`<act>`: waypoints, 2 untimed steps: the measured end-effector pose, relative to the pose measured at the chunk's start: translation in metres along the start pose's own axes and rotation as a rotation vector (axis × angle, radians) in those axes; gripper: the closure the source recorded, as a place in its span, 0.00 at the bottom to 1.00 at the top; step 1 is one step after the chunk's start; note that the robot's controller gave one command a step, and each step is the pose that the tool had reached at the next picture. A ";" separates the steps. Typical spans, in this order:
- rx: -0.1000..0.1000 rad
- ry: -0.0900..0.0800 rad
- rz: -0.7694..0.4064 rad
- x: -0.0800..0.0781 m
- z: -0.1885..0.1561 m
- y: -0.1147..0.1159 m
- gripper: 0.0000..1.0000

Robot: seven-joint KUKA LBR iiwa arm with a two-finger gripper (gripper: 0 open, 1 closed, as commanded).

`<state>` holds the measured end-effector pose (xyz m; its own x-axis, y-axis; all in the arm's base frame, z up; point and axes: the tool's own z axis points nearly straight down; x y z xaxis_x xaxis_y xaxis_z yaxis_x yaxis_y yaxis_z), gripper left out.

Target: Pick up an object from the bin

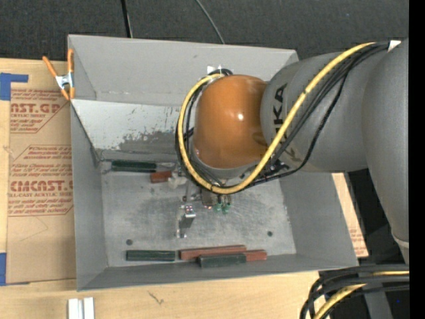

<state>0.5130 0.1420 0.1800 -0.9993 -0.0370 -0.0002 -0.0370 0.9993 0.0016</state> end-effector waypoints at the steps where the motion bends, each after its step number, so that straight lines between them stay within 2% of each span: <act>1: 0.003 0.002 -0.147 0.011 0.017 -0.012 0.00; 2: 0.000 -0.008 -0.266 0.015 0.062 0.008 0.00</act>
Offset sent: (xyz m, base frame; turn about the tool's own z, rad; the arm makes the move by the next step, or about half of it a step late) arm -0.0216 0.0197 -0.0908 -0.2904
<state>0.4973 0.1497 0.1184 -0.9543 -0.2986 -0.0084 -0.2986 0.9544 0.0001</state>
